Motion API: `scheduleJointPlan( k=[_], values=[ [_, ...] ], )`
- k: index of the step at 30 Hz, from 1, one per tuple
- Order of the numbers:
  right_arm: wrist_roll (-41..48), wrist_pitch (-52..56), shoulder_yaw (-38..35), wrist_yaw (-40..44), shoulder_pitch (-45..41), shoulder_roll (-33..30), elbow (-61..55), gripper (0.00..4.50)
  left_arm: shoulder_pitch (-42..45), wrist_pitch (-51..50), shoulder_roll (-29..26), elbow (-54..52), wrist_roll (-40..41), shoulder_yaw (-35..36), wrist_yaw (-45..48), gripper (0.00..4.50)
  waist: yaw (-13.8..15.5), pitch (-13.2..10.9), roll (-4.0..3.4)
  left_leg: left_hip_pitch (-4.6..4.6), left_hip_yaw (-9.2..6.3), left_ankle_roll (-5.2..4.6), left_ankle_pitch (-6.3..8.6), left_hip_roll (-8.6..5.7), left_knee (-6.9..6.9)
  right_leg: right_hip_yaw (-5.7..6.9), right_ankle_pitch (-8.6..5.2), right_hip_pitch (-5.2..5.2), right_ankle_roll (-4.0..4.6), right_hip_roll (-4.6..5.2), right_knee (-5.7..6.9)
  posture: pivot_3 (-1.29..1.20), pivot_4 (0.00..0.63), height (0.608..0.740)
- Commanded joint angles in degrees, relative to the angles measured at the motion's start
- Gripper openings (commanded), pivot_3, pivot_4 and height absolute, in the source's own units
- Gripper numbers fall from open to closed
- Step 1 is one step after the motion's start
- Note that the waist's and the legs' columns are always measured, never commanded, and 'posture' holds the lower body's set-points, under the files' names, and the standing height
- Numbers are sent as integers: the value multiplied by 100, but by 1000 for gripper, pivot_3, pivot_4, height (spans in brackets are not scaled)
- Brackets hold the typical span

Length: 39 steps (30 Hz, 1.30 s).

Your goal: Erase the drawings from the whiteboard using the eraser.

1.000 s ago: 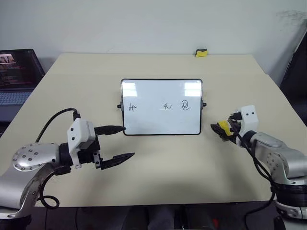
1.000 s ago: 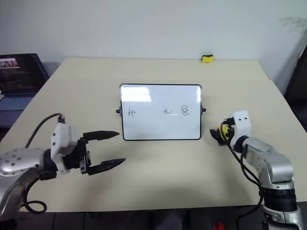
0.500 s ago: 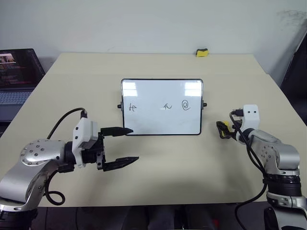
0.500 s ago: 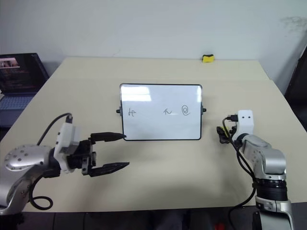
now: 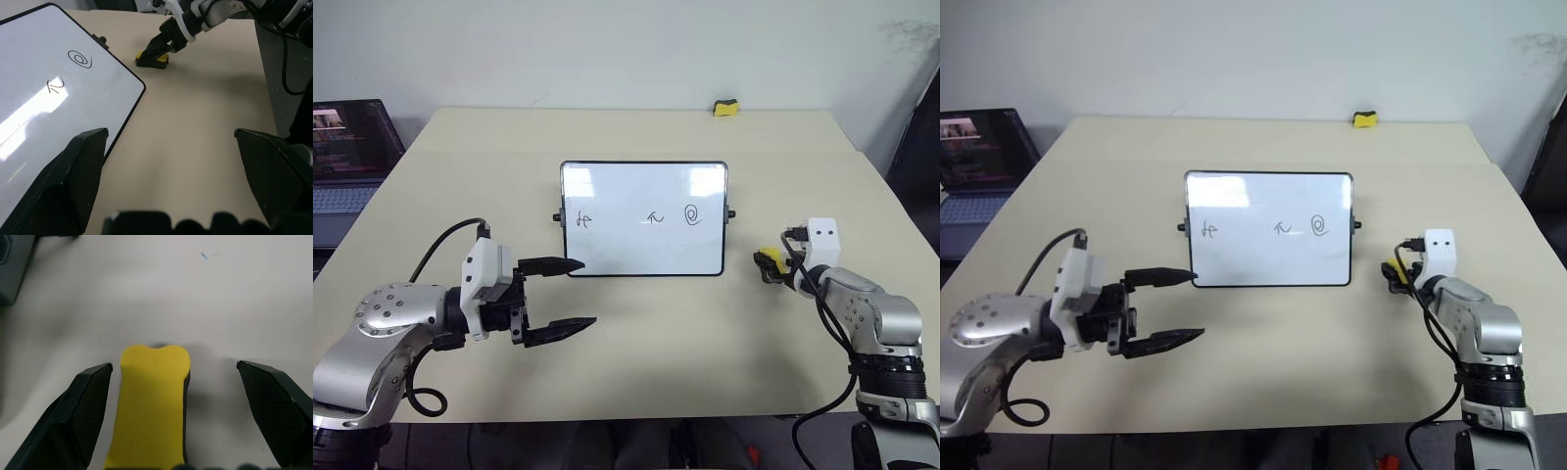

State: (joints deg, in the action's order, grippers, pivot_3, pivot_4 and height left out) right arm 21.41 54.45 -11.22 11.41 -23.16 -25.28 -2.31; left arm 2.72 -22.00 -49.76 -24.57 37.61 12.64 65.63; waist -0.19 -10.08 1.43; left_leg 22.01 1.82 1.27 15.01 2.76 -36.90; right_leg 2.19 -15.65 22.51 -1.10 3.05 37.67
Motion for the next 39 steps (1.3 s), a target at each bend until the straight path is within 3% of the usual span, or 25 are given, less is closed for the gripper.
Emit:
scheduleJointPlan(
  k=[1,4,13,14,23,39],
  values=[
    [-19,-86,-91,53,-94,-9,-81,4467,27,67,8,-51,18,104,-31,4500,0,0,0,0,0,0,0,0,0,0,0,0,0,0,0,0,150,740],
    [-21,-78,-88,61,-98,-9,-84,4467,21,64,4,-53,16,115,-43,4500,0,0,0,0,0,0,0,0,0,0,0,0,0,0,0,0,150,740],
    [-59,-81,-72,97,-118,-5,-40,1400,183,70,91,71,-21,25,-175,4500,0,0,0,0,-1,0,0,0,0,1,0,0,0,0,0,0,150,740],
    [-59,-75,-69,100,-118,-2,-42,1271,357,51,140,168,-56,-84,-201,4500,0,0,0,0,0,0,0,0,-1,0,0,0,0,0,0,0,150,740],
    [-98,-63,-66,103,-116,47,-39,1263,1422,-178,468,626,-391,-921,-315,4500,-5,1,3,-1,2,0,0,-3,-4,1,0,-5,-1,0,4,0,150,740],
    [-343,-344,-50,164,-129,-93,79,1262,1040,-322,327,141,-328,-896,-128,4500,-16,2,3,-3,0,0,0,-3,-4,1,0,-5,-1,0,7,0,150,740]
  ],
)
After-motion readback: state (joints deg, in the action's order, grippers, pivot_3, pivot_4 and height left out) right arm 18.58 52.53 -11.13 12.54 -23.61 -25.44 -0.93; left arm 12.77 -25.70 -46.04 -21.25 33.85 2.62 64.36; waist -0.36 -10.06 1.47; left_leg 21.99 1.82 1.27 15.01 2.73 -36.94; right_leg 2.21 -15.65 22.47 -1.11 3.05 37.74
